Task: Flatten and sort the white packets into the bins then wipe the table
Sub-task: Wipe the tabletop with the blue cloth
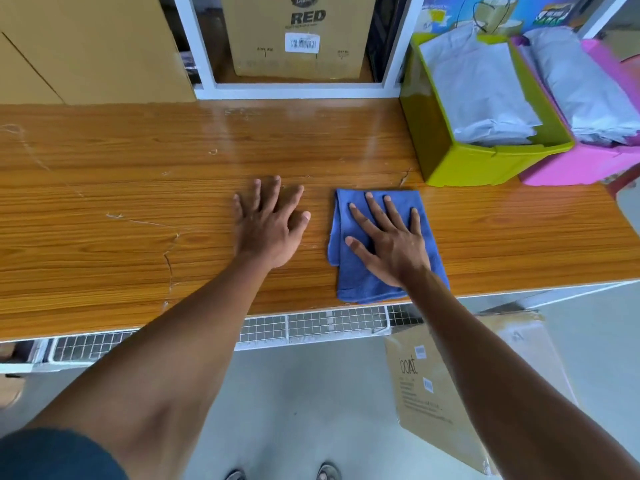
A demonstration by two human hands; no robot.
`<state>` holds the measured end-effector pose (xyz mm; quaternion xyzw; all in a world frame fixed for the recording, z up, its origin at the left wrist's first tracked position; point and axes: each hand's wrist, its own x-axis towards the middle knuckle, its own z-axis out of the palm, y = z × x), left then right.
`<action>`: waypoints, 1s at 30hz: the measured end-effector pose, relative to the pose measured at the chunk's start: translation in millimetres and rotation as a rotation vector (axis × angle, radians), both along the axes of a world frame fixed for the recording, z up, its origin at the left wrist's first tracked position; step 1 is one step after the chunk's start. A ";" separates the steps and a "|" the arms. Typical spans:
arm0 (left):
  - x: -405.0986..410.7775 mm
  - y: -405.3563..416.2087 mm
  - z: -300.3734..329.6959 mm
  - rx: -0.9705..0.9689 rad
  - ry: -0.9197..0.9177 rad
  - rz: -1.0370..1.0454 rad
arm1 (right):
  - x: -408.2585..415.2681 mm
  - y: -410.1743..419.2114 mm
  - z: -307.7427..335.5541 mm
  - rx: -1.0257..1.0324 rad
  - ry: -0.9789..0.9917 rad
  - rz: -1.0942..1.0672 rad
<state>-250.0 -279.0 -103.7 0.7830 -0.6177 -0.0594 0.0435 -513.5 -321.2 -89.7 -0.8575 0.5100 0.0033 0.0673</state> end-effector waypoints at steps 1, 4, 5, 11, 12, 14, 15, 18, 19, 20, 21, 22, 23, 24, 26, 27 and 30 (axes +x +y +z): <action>0.0 0.0 1.0 0.009 -0.007 0.000 | -6.2 11.0 -1.2 0.005 0.002 0.003; -1.2 0.3 2.1 0.005 -0.013 -0.003 | -8.1 6.2 -2.2 0.012 0.001 -0.005; -1.1 -0.2 2.1 -0.001 -0.020 -0.006 | -4.2 -5.3 -2.1 0.005 -0.007 -0.004; -0.7 -0.7 -2.7 -0.007 -0.008 0.002 | 17.9 -104.7 1.4 0.017 0.031 0.065; -0.7 -0.4 -2.7 -0.010 -0.008 0.003 | 20.2 -112.7 2.1 0.023 0.036 0.063; 0.0 0.0 -1.8 -0.009 -0.018 -0.001 | 19.2 -108.6 3.3 0.024 0.038 0.043; -0.1 0.3 -1.0 -0.006 -0.018 -0.002 | 15.1 -96.6 2.8 0.018 0.031 0.034; -0.9 1.3 1.5 -0.002 -0.020 -0.004 | -3.2 -45.4 -1.1 -0.006 -0.003 0.020; -1.2 1.9 2.2 0.003 -0.021 -0.006 | -7.7 -33.6 -1.6 0.001 -0.006 0.026; -1.7 2.7 2.4 0.006 -0.019 -0.008 | -10.1 -29.6 -2.1 0.006 -0.005 0.030; -2.2 3.2 2.2 0.000 -0.019 -0.008 | -10.3 -32.7 -1.6 0.009 -0.003 0.029; -2.1 2.5 1.9 -0.010 -0.026 -0.007 | -7.2 -43.3 -1.2 0.002 -0.003 0.027; -1.6 1.2 1.5 -0.016 -0.032 -0.009 | -2.4 -58.3 -0.3 -0.006 -0.004 0.027; -1.1 0.1 0.2 -0.015 -0.032 -0.012 | 3.0 -75.8 0.0 -0.014 -0.004 0.033; -1.4 -0.4 -1.6 -0.010 -0.021 -0.008 | 12.7 -106.2 2.7 -0.004 0.016 0.039; -1.5 -0.1 -2.5 -0.014 -0.020 0.001 | 16.0 -116.6 1.5 0.002 0.027 0.034; -1.5 -0.5 -0.3 -0.009 -0.028 -0.001 | 16.2 -108.4 -2.2 -0.008 0.029 0.006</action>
